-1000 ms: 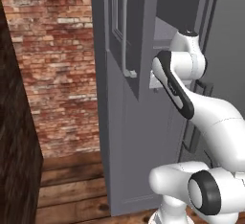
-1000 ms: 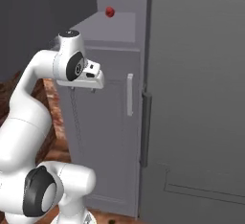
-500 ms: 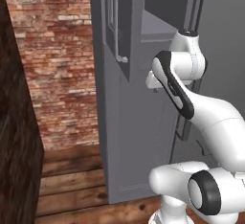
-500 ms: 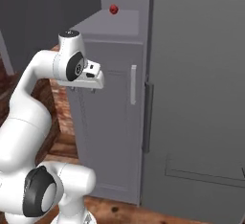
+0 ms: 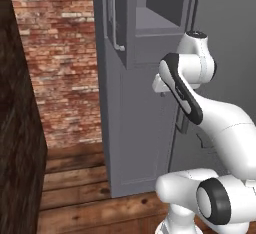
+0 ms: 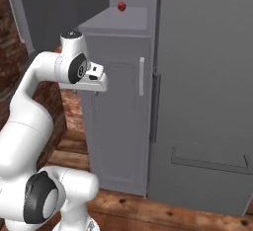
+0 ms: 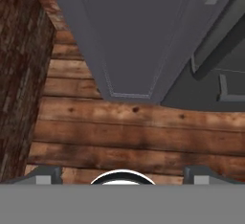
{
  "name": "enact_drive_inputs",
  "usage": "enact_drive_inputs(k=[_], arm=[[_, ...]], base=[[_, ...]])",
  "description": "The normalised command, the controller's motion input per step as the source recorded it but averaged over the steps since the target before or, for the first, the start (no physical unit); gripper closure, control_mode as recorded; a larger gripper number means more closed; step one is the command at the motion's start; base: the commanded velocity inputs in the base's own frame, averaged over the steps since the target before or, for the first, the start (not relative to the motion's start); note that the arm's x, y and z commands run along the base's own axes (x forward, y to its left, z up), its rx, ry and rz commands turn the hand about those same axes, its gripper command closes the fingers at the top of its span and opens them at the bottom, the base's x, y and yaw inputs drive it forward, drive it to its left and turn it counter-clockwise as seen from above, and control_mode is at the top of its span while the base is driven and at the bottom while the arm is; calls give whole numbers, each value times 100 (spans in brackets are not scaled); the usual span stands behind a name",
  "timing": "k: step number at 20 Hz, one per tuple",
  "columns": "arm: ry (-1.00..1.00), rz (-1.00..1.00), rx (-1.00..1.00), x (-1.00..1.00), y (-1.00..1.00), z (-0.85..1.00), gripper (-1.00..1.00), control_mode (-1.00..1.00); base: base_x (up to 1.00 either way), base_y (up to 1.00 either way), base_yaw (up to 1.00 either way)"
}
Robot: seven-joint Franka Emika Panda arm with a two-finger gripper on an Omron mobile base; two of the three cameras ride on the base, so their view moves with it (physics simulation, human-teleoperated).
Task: Pick the ketchup and syrup bottle from the counter and place them in the cabinet.
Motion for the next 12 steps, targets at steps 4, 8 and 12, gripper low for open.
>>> enact_drive_inputs(k=[4, 8, 12], arm=[[0, 0, 0, 0, 0, 0, -100, 100], [0, 0, 0, 0, 0, 0, -100, 100], [0, 0, 0, 0, 0, 0, -100, 100]], base=[[-48, -2, 0], [-27, -32, 0], [-10, -63, 0]])
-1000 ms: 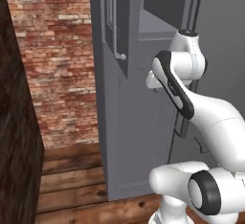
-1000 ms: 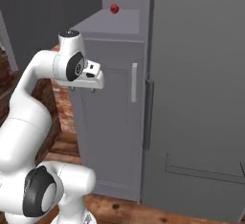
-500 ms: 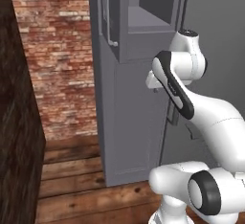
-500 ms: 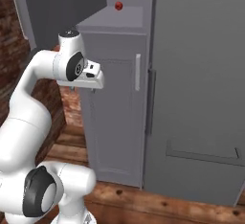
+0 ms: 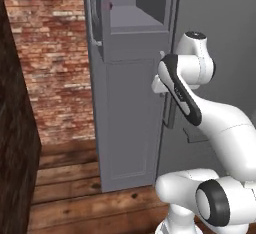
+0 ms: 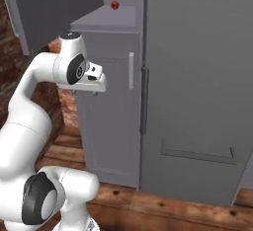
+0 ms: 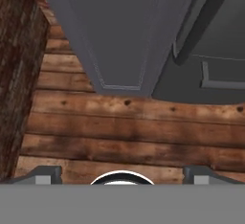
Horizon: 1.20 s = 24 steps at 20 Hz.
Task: Pick the ketchup and syrup bottle from the counter and place them in the cabinet.
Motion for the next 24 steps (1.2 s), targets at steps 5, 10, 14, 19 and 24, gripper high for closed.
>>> enact_drive_inputs(k=[5, 10, 14, 19, 24], arm=[[0, 0, 0, 0, 0, 0, -100, 100], [0, 0, 0, 0, 0, 0, -100, 100], [0, 0, 0, 0, 0, 0, -100, 100], [0, 0, 0, 0, 0, 0, -100, 100], [0, 0, 0, 0, 0, 0, -100, 100]], base=[[-2, -91, 0], [0, -100, 0], [0, -100, 0], [0, -96, 0], [0, -90, 0]])
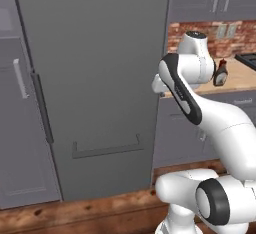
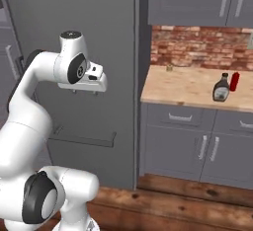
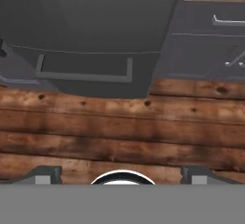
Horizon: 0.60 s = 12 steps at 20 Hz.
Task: Pick the ketchup and syrup bottle from the counter and place them in the cabinet.
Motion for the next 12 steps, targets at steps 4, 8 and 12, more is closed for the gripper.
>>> enact_drive_inputs(k=[4, 8, 12], arm=[[0, 0, 0, 0, 0, 0, -100, 100], [0, 0, 0, 0, 0, 0, -100, 100], [0, 0, 0, 0, 0, 0, -100, 100]], base=[[0, -83, 0], [0, -77, 0], [0, -72, 0]])
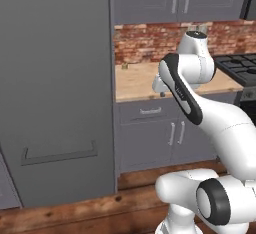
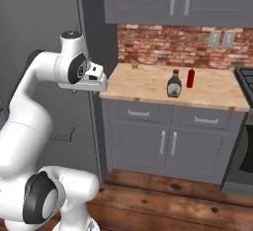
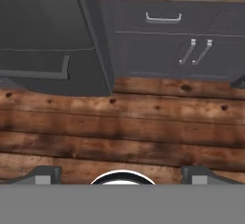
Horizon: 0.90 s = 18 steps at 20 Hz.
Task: Pick the ketchup and syrup bottle from the counter and place them in the cabinet.
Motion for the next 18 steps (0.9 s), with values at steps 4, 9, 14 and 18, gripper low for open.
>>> enact_drive_inputs(k=[4, 9, 14, 18], arm=[[0, 0, 0, 0, 0, 0, -100, 100], [0, 0, 0, 0, 0, 0, -100, 100], [0, 0, 0, 0, 0, 0, -100, 100], [0, 0, 0, 0, 0, 0, -100, 100]], base=[[0, -69, 0], [3, -63, 0], [13, -56, 0], [23, -50, 0]])
